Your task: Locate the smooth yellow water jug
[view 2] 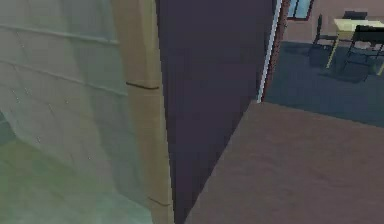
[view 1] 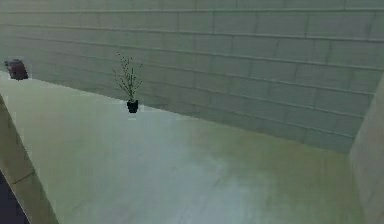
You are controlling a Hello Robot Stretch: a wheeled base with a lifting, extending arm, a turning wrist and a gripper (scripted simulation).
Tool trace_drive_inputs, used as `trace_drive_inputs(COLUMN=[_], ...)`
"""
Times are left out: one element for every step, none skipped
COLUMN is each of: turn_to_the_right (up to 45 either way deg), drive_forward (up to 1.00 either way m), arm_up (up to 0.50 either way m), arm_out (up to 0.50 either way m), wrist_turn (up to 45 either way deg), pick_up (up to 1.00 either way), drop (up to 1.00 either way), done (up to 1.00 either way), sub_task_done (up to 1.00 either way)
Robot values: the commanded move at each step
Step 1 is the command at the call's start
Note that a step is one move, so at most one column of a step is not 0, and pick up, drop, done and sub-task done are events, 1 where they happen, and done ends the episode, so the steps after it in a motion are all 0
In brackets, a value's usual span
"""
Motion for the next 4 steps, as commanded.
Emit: trace_drive_inputs(turn_to_the_right=[-15.0,0.0,-3.0,0.0], drive_forward=[0.0,1.0,0.0,0.5], arm_up=[0.0,0.0,0.0,0.0], arm_out=[0.0,0.0,0.0,0.0], wrist_turn=[0.0,0.0,0.0,0.0], pick_up=[0.0,0.0,0.0,0.0], drop=[0.0,0.0,0.0,0.0], done=[0.0,0.0,0.0,0.0], sub_task_done=[0.0,0.0,0.0,0.0])
